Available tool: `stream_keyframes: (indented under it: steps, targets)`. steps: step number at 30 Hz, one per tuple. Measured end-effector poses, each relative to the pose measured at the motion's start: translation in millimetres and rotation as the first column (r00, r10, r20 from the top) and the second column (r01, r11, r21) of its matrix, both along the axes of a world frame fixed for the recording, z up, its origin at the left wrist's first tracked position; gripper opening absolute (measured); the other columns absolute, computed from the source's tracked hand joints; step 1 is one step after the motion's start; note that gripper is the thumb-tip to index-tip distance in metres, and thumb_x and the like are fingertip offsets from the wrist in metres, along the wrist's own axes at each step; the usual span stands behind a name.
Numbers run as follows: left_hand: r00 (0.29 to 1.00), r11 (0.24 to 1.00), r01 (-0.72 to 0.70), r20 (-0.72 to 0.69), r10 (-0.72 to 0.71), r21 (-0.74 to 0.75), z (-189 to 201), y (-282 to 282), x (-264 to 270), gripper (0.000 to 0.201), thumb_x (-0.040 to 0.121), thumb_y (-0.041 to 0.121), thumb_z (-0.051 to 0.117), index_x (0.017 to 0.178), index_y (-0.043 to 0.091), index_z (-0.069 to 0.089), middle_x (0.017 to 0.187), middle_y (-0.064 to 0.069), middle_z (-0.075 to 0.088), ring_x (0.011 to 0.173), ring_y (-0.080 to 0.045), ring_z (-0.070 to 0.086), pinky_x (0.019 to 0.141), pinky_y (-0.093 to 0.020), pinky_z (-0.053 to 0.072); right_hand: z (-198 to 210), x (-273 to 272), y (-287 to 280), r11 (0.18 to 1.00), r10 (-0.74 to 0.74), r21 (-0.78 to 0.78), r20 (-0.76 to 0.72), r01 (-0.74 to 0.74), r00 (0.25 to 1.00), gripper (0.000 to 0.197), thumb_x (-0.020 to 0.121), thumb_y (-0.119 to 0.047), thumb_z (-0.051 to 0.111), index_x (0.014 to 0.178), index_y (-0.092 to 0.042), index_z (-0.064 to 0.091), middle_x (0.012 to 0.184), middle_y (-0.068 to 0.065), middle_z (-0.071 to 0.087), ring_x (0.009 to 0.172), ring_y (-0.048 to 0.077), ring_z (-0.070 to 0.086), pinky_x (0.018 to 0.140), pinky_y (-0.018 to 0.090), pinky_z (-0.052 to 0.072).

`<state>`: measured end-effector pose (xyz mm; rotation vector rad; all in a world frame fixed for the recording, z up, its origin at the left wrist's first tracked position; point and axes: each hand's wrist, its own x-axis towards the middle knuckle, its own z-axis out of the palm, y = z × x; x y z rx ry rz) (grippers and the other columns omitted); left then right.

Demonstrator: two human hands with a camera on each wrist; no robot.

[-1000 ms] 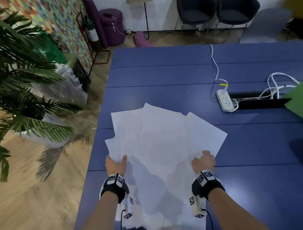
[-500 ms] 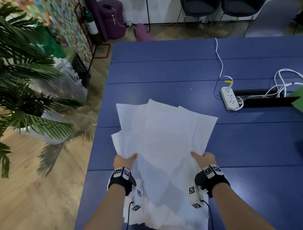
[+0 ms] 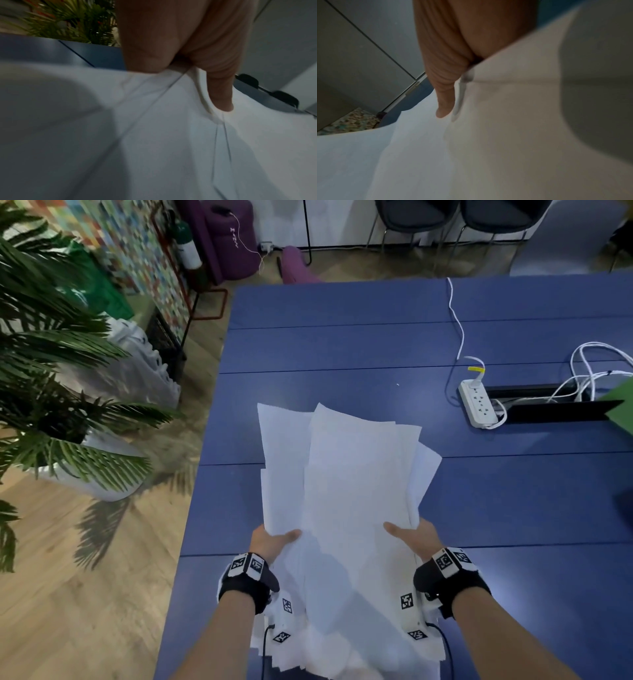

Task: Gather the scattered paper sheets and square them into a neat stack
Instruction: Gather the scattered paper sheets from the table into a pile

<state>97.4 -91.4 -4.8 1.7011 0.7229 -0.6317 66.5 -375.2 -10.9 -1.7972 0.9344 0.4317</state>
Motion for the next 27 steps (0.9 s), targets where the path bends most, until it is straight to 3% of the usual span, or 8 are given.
stream_keyframes:
  steps: [3, 8, 11, 14, 17, 21, 24, 27]
  targets:
    - [1.000, 0.999, 0.019, -0.012, -0.019, 0.042, -3, -9, -9, 0.044, 0.071, -0.002, 0.075, 0.113, -0.002, 0.060, 0.101, -0.011, 0.064, 0.092, -0.028, 0.061, 0.085, -0.035, 0.049, 2, 0, 5, 0.998, 0.009, 0.069, 0.007, -0.009, 1.000, 0.050, 0.076, -0.010, 0.077, 0.119, 0.004, 0.056, 0.116, 0.014, 0.062, 0.106, 0.030, 0.058, 0.085, 0.035, 0.045]
    - [0.999, 1.000, -0.006, -0.042, 0.007, 0.024, -9, 3, -19, 0.038, 0.072, -0.003, 0.073, 0.107, -0.002, 0.059, 0.101, -0.015, 0.065, 0.091, -0.031, 0.062, 0.083, -0.037, 0.049, -2, -7, -2, 0.993, 0.065, 0.104, -0.028, -0.061, 0.998, 0.066, 0.059, -0.028, 0.086, 0.113, 0.002, 0.061, 0.108, 0.016, 0.067, 0.099, 0.033, 0.064, 0.085, 0.044, 0.054]
    - [0.995, 0.988, -0.095, 0.046, 0.090, 0.125, -5, 11, -22, 0.037, 0.071, 0.000, 0.073, 0.106, -0.005, 0.062, 0.102, -0.016, 0.067, 0.089, -0.030, 0.062, 0.080, -0.034, 0.048, 0, -18, -11, 0.999, 0.015, -0.046, 0.037, -0.013, 0.999, 0.017, 0.074, -0.013, 0.076, 0.086, -0.003, 0.067, 0.090, 0.016, 0.070, 0.086, 0.033, 0.066, 0.077, 0.040, 0.053]
    - [0.968, 0.930, -0.244, 0.128, 0.216, 0.273, -3, 27, -24, 0.050, 0.071, 0.019, 0.078, 0.112, -0.001, 0.056, 0.107, -0.018, 0.063, 0.103, -0.035, 0.061, 0.081, -0.034, 0.044, -3, -27, -19, 0.981, 0.012, -0.195, 0.038, -0.004, 0.999, 0.015, 0.077, -0.014, 0.071, 0.067, -0.012, 0.060, 0.080, 0.014, 0.067, 0.082, 0.033, 0.064, 0.077, 0.037, 0.050]
    - [0.951, 0.926, -0.302, 0.134, 0.277, 0.228, -2, 38, -26, 0.051, 0.072, 0.023, 0.078, 0.110, 0.003, 0.050, 0.099, -0.011, 0.056, 0.105, -0.035, 0.058, 0.083, -0.039, 0.046, -8, -33, -15, 0.988, 0.094, -0.127, 0.034, -0.089, 0.995, 0.019, 0.084, -0.017, 0.064, 0.088, 0.002, 0.065, 0.090, 0.016, 0.067, 0.088, 0.032, 0.062, 0.088, 0.045, 0.049]
    - [0.969, 0.970, -0.151, 0.224, 0.106, 0.189, -5, 28, -22, 0.069, 0.066, 0.015, 0.082, 0.121, 0.003, 0.043, 0.113, -0.010, 0.057, 0.111, -0.030, 0.056, 0.093, -0.037, 0.044, -14, -32, 4, 0.986, 0.136, -0.106, 0.061, -0.129, 0.989, 0.045, 0.098, -0.020, 0.042, 0.133, 0.009, 0.044, 0.129, 0.019, 0.052, 0.126, 0.034, 0.046, 0.107, 0.041, 0.033]
    - [0.976, 0.981, -0.032, 0.216, -0.010, 0.190, -10, 17, -17, 0.088, 0.056, 0.006, 0.087, 0.128, 0.006, 0.036, 0.121, -0.008, 0.054, 0.115, -0.027, 0.052, 0.100, -0.039, 0.042, -17, -27, 16, 0.978, 0.187, -0.108, 0.083, -0.178, 0.979, 0.028, 0.100, -0.017, 0.037, 0.107, -0.001, 0.059, 0.100, 0.017, 0.060, 0.100, 0.033, 0.055, 0.087, 0.037, 0.039]
    - [0.976, 0.980, 0.087, 0.182, -0.121, 0.180, -13, 13, -11, 0.091, 0.055, 0.001, 0.085, 0.131, 0.009, 0.035, 0.121, -0.006, 0.054, 0.114, -0.027, 0.053, 0.098, -0.038, 0.044, -13, -19, 18, 0.965, 0.234, -0.129, 0.031, -0.228, 0.972, 0.032, 0.100, -0.020, 0.036, 0.070, -0.018, 0.045, 0.073, 0.004, 0.047, 0.083, 0.023, 0.046, 0.076, 0.033, 0.035]
